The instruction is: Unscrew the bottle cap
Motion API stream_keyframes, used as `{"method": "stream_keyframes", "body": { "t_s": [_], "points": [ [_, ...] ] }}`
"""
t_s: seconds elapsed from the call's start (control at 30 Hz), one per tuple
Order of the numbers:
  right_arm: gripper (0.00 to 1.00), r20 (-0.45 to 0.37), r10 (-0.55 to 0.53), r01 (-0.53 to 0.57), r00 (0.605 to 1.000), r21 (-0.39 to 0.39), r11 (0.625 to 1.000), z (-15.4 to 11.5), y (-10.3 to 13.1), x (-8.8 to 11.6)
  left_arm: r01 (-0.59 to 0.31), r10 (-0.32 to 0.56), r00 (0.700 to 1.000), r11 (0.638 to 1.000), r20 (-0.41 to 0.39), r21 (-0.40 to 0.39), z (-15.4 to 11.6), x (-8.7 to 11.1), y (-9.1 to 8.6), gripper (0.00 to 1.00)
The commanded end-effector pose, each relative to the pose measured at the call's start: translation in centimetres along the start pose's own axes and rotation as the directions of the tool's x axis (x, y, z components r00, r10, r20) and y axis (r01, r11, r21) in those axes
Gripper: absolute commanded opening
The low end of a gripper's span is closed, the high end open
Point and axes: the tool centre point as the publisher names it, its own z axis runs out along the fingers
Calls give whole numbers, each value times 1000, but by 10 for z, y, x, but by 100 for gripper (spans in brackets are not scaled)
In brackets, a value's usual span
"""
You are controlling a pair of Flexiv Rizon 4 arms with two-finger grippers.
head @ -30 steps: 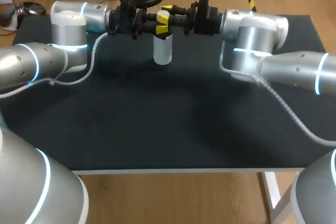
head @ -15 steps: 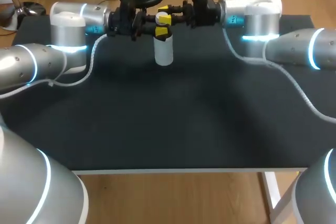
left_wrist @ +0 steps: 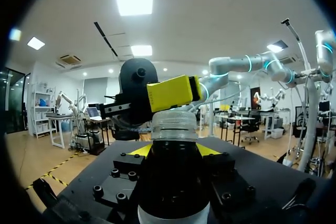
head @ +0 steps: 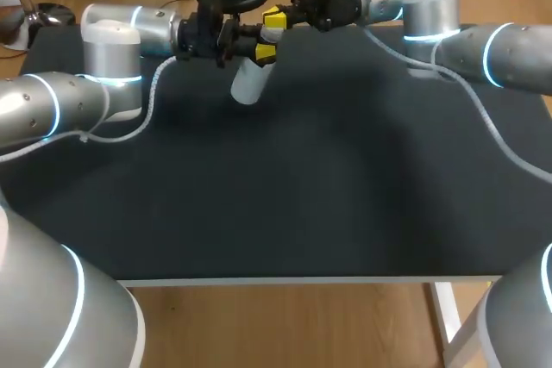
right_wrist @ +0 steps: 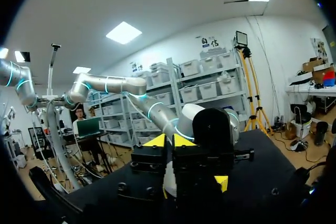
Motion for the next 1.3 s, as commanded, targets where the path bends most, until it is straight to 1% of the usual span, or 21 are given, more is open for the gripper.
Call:
{"method": "stream_keyframes", "body": {
  "t_s": [0.03,0.07,0.1,0.13,0.17,0.2,0.3,0.33,0.37,0.4,0.43,0.47,0.5,0.6,1.3],
  "points": [
    [0,-458,-13,9,889,-10,1000,-4,-2,-9,-1,1,1000,1000,-5,3,0,-2,1,0],
    [0,-444,-19,12,896,-17,1000,-3,-1,-11,-1,1,1000,1000,-5,3,0,-2,1,0],
    [0,-403,-36,24,914,-33,999,-3,1,-13,-1,1,1000,1000,-5,3,0,-2,1,0],
    [8,-352,-52,39,935,-45,998,-3,2,-14,-1,1,1000,1000,-5,3,0,-2,1,0],
    [96,-295,-71,55,953,-65,996,-2,4,-20,-1,1,1000,1000,-5,3,0,-2,1,0],
    [100,-238,-83,65,968,-81,995,-2,6,-23,-1,1,1000,1000,-5,3,0,-2,1,0],
    [100,-63,-111,103,992,-118,988,-9,15,-35,-1,1,1000,1000,-5,3,0,-2,1,0],
    [100,-27,-112,108,993,-129,986,-12,17,-37,-1,1,1000,1000,-5,3,0,-2,1,0],
    [100,31,-117,120,993,-128,984,-14,20,-37,-1,1,1000,1000,-5,3,0,-2,1,0],
    [100,110,-110,124,988,-127,984,-17,23,-38,-1,1,1000,1000,-5,3,0,-2,1,0],
    [100,179,-119,142,977,-122,982,-22,25,-38,-1,1,1000,1000,-5,3,0,-2,1,0],
    [100,217,-118,148,969,-129,981,-22,26,-37,-1,1,1000,1000,-5,3,0,-2,1,0],
    [100,301,-96,147,949,-152,977,-25,28,-34,-1,1,1000,1000,-5,3,0,-2,1,0],
    [100,426,-106,169,898,-113,979,-33,31,-27,-1,1,1000,1000,-5,3,0,-2,1,0],
    [100,426,-106,169,898,-113,979,-33,31,-27,-1,1,1000,1000,-5,3,0,-2,1,0]
  ]
}}
